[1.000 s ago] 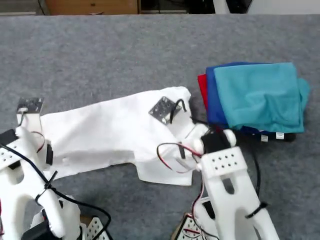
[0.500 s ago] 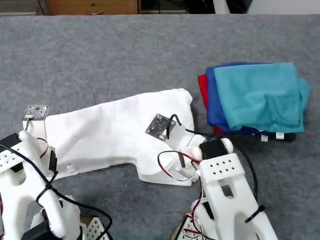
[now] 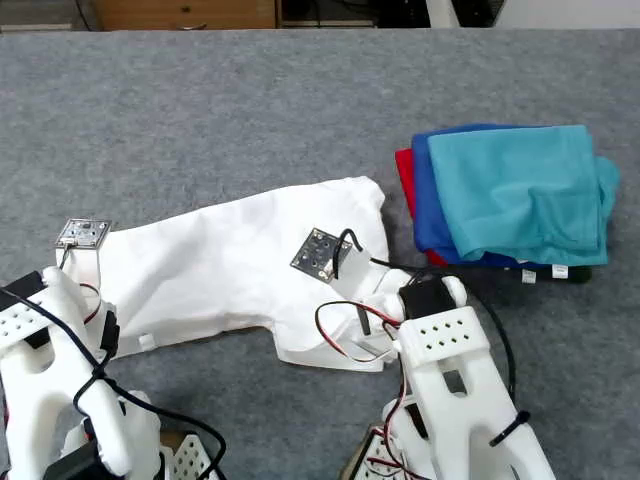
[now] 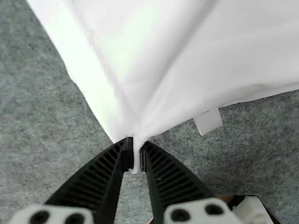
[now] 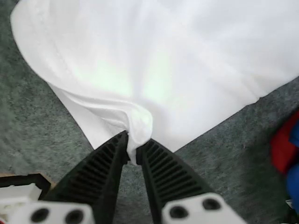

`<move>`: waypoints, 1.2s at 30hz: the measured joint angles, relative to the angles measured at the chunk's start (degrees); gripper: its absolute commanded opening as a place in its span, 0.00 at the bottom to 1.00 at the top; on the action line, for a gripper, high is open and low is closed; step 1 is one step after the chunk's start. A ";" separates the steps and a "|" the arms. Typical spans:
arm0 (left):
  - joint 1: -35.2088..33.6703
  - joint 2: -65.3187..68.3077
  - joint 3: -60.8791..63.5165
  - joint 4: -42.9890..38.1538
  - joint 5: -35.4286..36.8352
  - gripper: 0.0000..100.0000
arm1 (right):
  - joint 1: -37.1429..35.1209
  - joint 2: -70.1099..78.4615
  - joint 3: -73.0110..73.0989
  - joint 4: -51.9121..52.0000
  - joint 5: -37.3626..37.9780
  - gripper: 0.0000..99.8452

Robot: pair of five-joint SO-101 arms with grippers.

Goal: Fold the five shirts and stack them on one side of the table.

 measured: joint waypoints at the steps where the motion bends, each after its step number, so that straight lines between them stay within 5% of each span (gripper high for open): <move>1: 0.00 0.00 0.00 0.00 0.00 0.09 | 0.00 0.00 0.00 0.00 0.53 0.05; 6: 0.00 -0.18 0.00 0.09 0.00 0.12 | 0.00 0.00 0.00 0.70 1.14 0.20; 14: -2.11 -0.44 -5.45 3.08 0.26 0.12 | 0.00 0.00 -6.07 6.33 1.14 0.22; 21: -2.11 -0.44 -18.73 12.84 1.49 0.02 | 0.00 0.00 -17.58 7.30 -0.09 0.00; 31: 8.00 3.16 -26.20 6.59 19.34 0.02 | -2.37 15.65 -31.56 -0.26 -2.64 0.00; 36: 9.41 16.62 -34.81 10.02 21.45 0.02 | -2.37 31.03 -41.49 -3.52 -7.12 0.00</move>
